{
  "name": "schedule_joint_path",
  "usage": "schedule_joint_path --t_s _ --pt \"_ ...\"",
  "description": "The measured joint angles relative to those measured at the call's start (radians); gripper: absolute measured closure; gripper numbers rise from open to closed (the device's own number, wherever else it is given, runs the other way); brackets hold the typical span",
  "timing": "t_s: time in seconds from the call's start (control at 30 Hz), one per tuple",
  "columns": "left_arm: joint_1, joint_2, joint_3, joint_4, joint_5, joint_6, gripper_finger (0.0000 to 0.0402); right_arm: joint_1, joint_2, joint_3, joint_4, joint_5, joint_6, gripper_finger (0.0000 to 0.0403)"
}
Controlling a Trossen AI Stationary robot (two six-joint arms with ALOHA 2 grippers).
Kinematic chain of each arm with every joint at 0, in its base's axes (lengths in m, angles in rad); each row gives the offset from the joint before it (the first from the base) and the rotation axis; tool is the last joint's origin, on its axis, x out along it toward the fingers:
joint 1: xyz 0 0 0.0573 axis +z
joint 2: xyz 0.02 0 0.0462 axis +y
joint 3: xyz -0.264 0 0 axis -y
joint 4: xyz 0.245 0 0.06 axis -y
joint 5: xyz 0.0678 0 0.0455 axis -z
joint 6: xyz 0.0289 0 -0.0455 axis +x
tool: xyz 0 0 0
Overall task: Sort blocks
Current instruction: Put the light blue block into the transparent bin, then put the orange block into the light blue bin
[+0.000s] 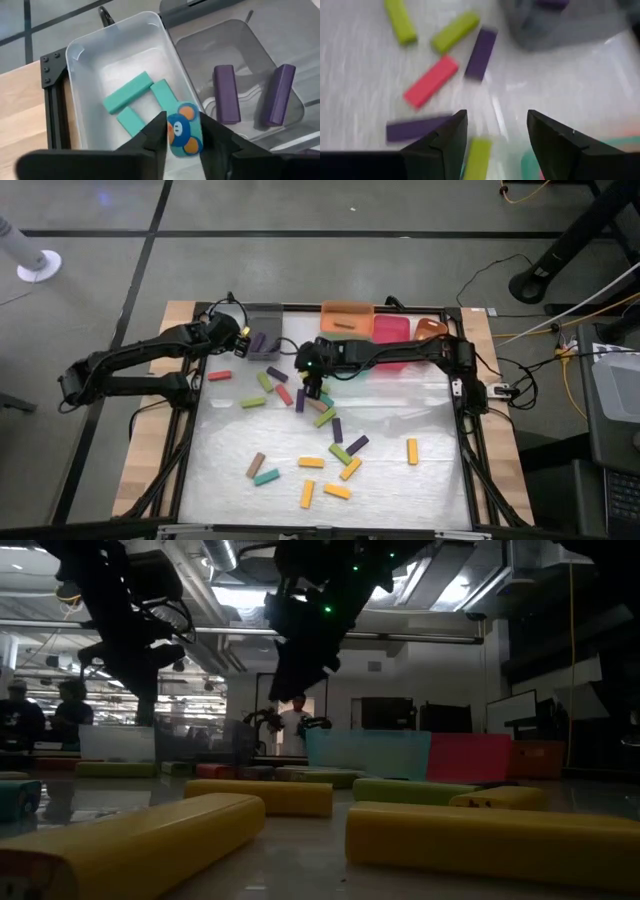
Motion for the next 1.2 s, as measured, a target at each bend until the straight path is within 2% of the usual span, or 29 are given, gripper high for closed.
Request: schedule_joint_path --t_s 0.4,0.7,0.93,1.13,1.2 --pt "0.029 0.001 0.0 0.001 0.007 0.077 0.0249 0.13 0.002 0.0 -0.203 -0.003 0.011 0.0205" --pt "-0.034 0.001 0.001 0.163 0.261 0.202 0.025 0.231 0.002 0.0 -0.216 -0.003 0.014 0.0205" --pt "-0.163 0.003 0.001 0.284 0.308 0.223 0.0251 0.277 0.002 0.0 -0.302 0.0 0.015 0.0205" --pt "-0.36 0.074 0.001 0.385 0.421 0.402 0.0251 0.296 0.002 0.0 -0.434 0.013 0.015 0.0205" --pt "-0.423 0.123 0.001 0.426 0.428 0.486 0.0251 0.299 0.002 0.0 -0.474 0.013 0.015 0.0205"
